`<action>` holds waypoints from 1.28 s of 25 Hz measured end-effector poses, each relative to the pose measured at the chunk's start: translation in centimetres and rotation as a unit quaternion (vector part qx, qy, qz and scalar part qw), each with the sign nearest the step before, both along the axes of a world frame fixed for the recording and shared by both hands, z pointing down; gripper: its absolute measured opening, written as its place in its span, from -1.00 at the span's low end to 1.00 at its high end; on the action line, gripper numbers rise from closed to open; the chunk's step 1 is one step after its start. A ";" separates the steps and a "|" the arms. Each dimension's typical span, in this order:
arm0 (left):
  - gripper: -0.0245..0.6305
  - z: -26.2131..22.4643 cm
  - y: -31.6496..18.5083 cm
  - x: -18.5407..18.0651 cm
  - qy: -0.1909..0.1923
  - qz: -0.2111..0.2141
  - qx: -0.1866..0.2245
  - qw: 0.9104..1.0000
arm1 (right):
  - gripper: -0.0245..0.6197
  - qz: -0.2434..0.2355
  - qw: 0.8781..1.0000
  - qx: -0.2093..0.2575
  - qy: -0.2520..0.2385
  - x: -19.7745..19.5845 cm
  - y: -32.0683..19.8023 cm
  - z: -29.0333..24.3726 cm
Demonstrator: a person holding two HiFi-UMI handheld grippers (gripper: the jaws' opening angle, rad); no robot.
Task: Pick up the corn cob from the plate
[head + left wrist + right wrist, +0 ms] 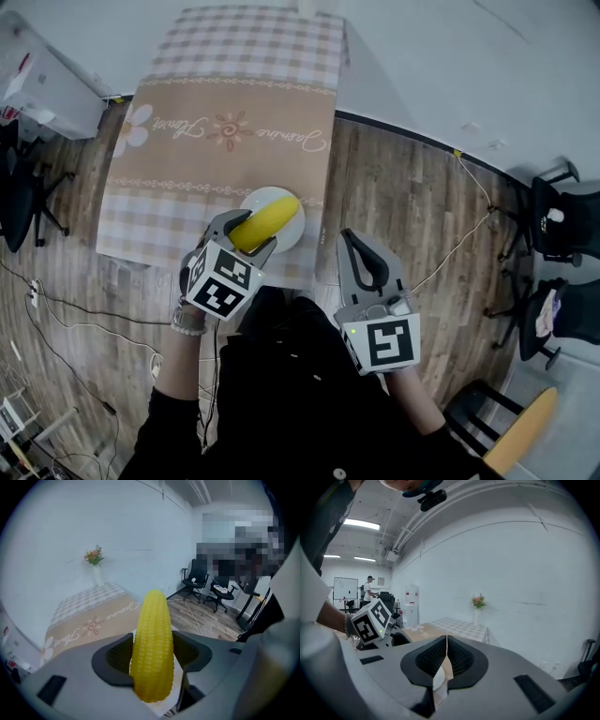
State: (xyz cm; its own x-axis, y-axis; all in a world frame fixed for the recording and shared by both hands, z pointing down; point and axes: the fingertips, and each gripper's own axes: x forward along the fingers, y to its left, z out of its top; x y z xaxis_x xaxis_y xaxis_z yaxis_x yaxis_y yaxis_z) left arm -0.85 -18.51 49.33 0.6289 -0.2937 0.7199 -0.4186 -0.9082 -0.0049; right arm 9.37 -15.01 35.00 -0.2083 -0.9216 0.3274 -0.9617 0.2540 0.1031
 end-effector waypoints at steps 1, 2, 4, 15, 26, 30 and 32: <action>-0.11 -0.6 0.0 -0.1 0.005 -0.005 0.004 1.000 | -0.79 -0.001 1.000 0.009 0.001 0.1 -0.1 -0.4; -0.11 -1.2 0.1 -0.2 0.009 -0.010 0.008 1.000 | -0.79 -0.003 1.000 0.016 0.001 0.1 -0.1 -0.7; -0.11 -2.4 0.3 -0.4 0.017 -0.019 0.017 1.000 | -0.79 -0.007 1.000 0.024 0.003 0.1 -0.1 -1.2; -0.11 -8.7 0.8 -1.6 0.055 -0.061 0.066 0.994 | -0.79 -0.019 0.998 0.052 0.007 0.1 -0.7 -3.2; -0.11 -13.4 1.3 -2.4 0.073 -0.079 0.124 0.986 | -0.79 -0.039 0.996 0.080 0.012 -0.3 -1.2 -5.2; -0.11 -14.6 1.4 -2.6 0.076 -0.082 0.139 0.984 | -0.79 -0.051 0.995 0.089 0.013 -0.7 -1.5 -5.6; -0.11 -14.8 1.5 -2.8 0.074 -0.085 0.144 0.983 | -0.79 -0.057 0.994 0.092 0.013 -1.1 -1.7 -5.8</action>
